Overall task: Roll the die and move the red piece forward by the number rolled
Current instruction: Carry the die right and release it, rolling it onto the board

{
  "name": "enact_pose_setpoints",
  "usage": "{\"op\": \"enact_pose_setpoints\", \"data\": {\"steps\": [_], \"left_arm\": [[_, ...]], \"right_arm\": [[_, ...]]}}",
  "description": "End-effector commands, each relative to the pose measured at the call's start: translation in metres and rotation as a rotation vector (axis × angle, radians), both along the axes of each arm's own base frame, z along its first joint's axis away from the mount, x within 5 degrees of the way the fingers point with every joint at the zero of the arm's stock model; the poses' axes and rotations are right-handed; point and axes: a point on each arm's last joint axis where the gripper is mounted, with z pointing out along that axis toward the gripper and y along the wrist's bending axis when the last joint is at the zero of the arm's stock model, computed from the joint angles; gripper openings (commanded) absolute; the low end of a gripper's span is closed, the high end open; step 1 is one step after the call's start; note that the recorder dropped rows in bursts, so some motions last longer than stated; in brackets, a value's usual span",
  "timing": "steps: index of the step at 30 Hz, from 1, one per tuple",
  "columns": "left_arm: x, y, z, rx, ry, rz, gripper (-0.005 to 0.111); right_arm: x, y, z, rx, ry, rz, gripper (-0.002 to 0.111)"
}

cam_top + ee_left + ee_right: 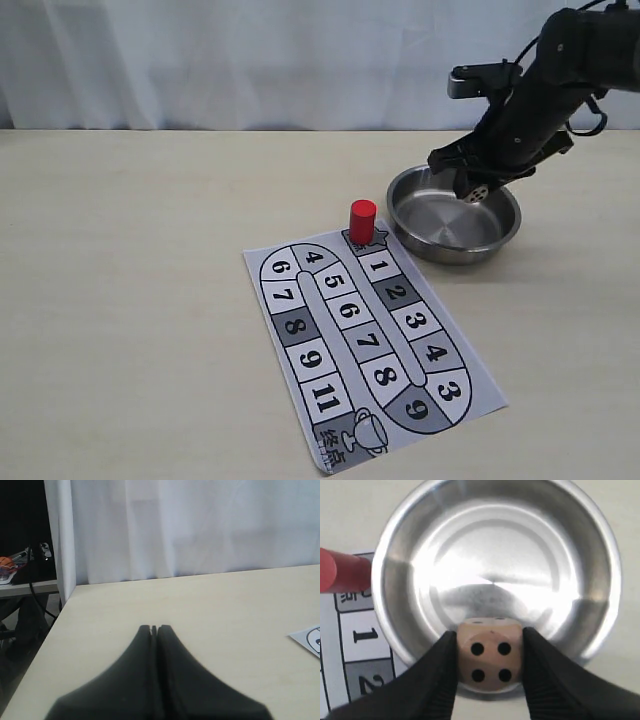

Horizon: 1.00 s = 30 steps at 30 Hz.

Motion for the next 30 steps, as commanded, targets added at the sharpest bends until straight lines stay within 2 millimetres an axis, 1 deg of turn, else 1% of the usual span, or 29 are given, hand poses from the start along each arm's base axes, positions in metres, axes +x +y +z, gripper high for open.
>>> {"op": "enact_pose_setpoints", "data": {"steps": [1, 3, 8, 12, 15, 18, 22, 25, 26, 29, 30], "left_arm": [[0.0, 0.0, 0.0, -0.009, -0.009, 0.0, 0.0], [0.0, 0.0, 0.0, -0.009, -0.009, 0.0, 0.0], [0.0, 0.0, 0.0, -0.009, -0.009, 0.0, 0.0], [0.0, 0.0, 0.0, -0.009, -0.009, 0.0, 0.0], [0.0, 0.0, 0.0, -0.009, -0.009, 0.0, 0.0], [0.0, 0.0, 0.0, -0.009, -0.009, 0.0, 0.0], [0.0, 0.0, 0.0, -0.009, -0.009, 0.0, 0.0], [0.0, 0.0, 0.0, -0.009, -0.009, 0.0, 0.0], [0.0, 0.0, 0.0, -0.009, -0.009, 0.0, 0.0], [0.0, 0.0, 0.0, -0.009, -0.009, 0.0, 0.0], [0.0, 0.0, 0.0, -0.009, -0.009, 0.0, 0.0]], "right_arm": [[-0.024, -0.01, 0.015, -0.046, -0.004, -0.062, 0.004], [-0.038, -0.016, 0.018, -0.085, -0.03, -0.086, 0.004], [-0.075, -0.038, 0.017, -0.156, -0.005, -0.148, 0.004], [-0.098, -0.066, 0.009, -0.164, 0.023, -0.228, 0.004], [-0.114, -0.086, -0.002, -0.182, 0.051, -0.27, 0.004], [-0.124, -0.098, -0.008, -0.188, 0.054, -0.296, 0.004], [-0.125, -0.097, -0.011, -0.191, 0.058, -0.239, 0.004], [-0.123, -0.084, -0.017, -0.099, 0.089, -0.163, 0.005], [-0.122, -0.079, -0.02, -0.052, 0.098, -0.136, 0.007], [-0.117, -0.062, -0.029, 0.133, 0.106, -0.078, 0.025], [-0.115, -0.057, -0.032, 0.19, 0.102, -0.07, 0.039]]}}
